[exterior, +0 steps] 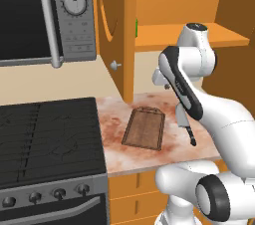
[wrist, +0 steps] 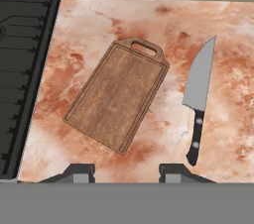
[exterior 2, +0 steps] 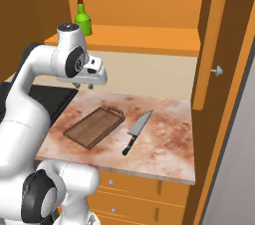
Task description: Move the cutting board and knife to the sink. Then move spray from the cabinet to the counter.
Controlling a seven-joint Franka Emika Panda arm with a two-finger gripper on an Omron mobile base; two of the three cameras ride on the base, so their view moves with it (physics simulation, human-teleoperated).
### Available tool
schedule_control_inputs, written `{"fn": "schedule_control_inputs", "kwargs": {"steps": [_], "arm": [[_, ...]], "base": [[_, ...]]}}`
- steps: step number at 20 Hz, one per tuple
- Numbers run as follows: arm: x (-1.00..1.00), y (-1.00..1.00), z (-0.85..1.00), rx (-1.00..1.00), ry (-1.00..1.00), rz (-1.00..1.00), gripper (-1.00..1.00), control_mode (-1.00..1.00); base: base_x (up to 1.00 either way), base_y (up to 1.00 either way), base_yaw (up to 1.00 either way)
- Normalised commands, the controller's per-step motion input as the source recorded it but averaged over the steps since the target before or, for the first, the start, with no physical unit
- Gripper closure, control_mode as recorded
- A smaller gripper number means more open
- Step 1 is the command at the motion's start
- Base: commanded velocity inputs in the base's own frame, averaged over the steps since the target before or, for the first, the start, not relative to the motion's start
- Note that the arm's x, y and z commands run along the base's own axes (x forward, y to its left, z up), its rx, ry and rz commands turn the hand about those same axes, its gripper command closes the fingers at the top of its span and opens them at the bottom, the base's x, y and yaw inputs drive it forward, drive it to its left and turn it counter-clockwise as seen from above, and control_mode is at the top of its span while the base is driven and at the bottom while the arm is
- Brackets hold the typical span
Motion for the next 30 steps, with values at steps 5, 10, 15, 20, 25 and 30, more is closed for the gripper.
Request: {"fn": "schedule_control_inputs", "kwargs": {"steps": [5,10,15,20,25,30], "arm": [[-0.10,-0.58,-0.12,0.10,0.00,-0.08,-1.00,-1.00],[-0.26,-1.00,-0.30,0.19,0.00,-0.11,-1.00,-1.00],[-0.05,-0.54,-0.21,0.05,0.00,-0.05,-1.00,-1.00],[0.00,-0.06,-0.41,-0.01,0.00,0.00,-1.00,-1.00],[0.01,-0.05,-0.44,0.00,0.00,-0.05,-1.00,-1.00],[0.05,-0.20,-0.47,0.00,0.00,-0.10,-1.00,-1.00]], "base": [[0.00,0.00,0.00],[0.00,0.00,0.00],[0.00,0.00,0.00],[0.00,0.00,0.00],[0.00,0.00,0.00],[0.00,0.00,0.00]]}}
